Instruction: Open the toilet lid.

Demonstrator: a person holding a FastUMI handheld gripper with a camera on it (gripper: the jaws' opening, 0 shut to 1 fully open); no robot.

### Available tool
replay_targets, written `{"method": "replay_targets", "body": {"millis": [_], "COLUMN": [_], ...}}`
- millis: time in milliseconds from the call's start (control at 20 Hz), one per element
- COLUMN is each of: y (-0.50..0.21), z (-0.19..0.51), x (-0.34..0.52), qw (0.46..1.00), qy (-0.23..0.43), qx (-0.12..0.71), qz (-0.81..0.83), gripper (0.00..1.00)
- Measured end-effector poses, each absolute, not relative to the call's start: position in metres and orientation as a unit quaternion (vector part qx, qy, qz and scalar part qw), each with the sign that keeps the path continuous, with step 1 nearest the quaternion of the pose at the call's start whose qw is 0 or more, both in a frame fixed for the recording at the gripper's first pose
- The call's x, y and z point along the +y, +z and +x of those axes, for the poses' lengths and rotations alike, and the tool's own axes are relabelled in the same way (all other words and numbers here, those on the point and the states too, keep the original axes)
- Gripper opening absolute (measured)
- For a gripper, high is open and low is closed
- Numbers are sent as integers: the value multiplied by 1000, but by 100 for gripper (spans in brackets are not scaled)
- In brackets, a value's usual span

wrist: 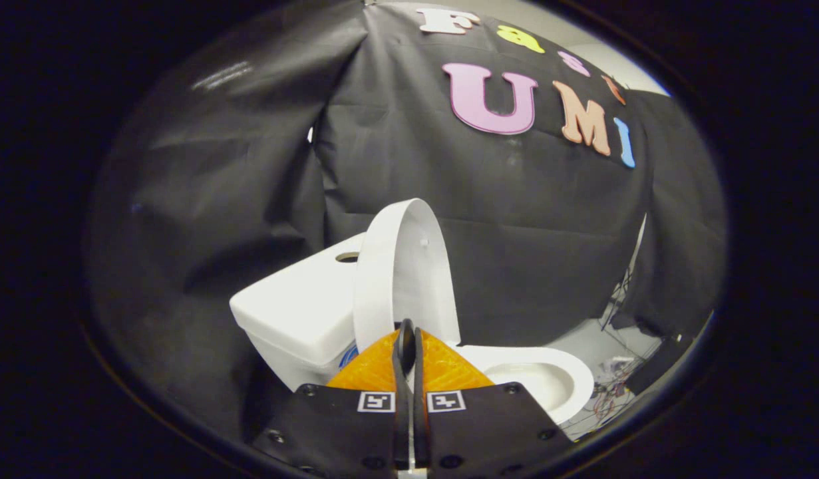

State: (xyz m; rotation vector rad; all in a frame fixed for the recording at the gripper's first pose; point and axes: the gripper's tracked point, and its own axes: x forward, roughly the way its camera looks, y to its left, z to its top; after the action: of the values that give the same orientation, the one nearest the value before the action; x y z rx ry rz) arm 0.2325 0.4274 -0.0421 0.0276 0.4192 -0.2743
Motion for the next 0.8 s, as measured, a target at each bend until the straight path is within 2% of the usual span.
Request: {"method": "replay_targets", "body": {"millis": [150, 250, 400, 750, 800], "y": [-45, -43, -39, -14, -10], "z": [229, 227, 230, 229, 227], "x": [429, 428, 448, 475, 479], "qw": [970, 970, 975, 982, 982], "qy": [-145, -145, -108, -20, -6], "qx": [196, 194, 193, 187, 187], "qz": [-8, -34, -24, 21, 18], "gripper": [3, 7, 14, 78, 80]}}
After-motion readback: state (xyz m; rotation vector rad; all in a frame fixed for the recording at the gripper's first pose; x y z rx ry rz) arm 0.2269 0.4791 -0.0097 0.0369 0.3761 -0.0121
